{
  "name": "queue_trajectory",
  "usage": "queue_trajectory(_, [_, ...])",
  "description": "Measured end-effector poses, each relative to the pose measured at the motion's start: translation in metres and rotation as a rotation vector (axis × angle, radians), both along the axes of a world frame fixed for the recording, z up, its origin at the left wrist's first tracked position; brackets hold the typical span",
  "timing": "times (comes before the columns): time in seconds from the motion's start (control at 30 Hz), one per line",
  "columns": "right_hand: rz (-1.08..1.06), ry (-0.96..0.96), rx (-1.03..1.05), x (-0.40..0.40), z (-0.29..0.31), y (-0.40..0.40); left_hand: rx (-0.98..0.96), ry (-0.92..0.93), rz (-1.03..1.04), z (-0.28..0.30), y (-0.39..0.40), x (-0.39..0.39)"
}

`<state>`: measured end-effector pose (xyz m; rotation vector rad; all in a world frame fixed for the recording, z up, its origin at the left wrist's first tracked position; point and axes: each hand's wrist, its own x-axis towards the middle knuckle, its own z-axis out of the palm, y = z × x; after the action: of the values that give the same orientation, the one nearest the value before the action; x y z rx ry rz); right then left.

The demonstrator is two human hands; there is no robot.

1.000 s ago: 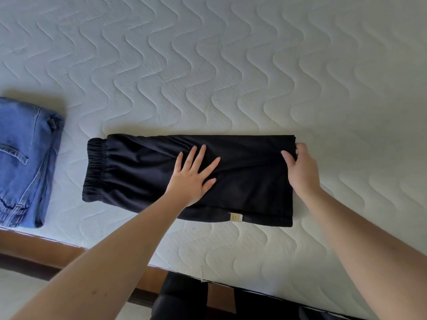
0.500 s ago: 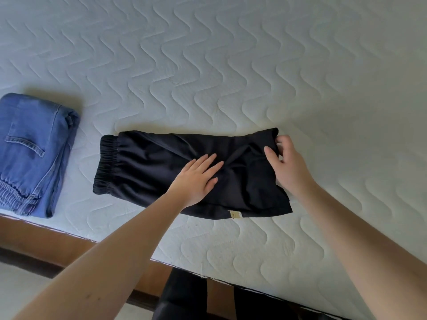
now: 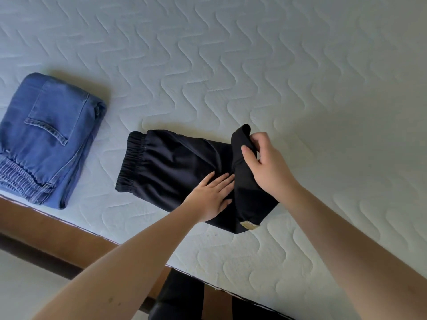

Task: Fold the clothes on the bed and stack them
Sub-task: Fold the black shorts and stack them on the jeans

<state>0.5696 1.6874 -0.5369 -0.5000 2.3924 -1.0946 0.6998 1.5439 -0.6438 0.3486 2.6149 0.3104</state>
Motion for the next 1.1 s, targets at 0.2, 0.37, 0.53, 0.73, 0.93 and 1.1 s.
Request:
queue_trajectory(0.2, [-0.016, 0.001, 0.091, 0.017, -0.008, -0.069, 0.645, -0.038, 0.776, 0.030, -0.040, 0.016])
queue_trajectory(0.37, [0.027, -0.026, 0.169, 0.038, -0.020, -0.123, 1.293, -0.190, 1.522, 0.052, -0.117, 0.007])
queue_trajectory(0.53, [0.077, -0.255, 0.130, 0.057, -0.032, -0.157, 1.217, -0.498, 1.573, 0.050, -0.156, -0.009])
queue_trajectory(0.73, [-0.153, -0.044, 0.097, 0.048, -0.041, -0.117, 0.987, -0.572, 1.544, 0.038, -0.152, -0.017])
queue_trajectory(0.93, [-0.144, -0.451, 0.159, 0.065, -0.057, -0.083, 0.989, -0.496, 1.615, 0.035, -0.142, -0.021])
queue_trajectory(1.1, [-0.093, -0.288, 0.122, 0.084, -0.054, -0.082, 0.915, -0.412, 1.492, 0.042, -0.143, -0.027])
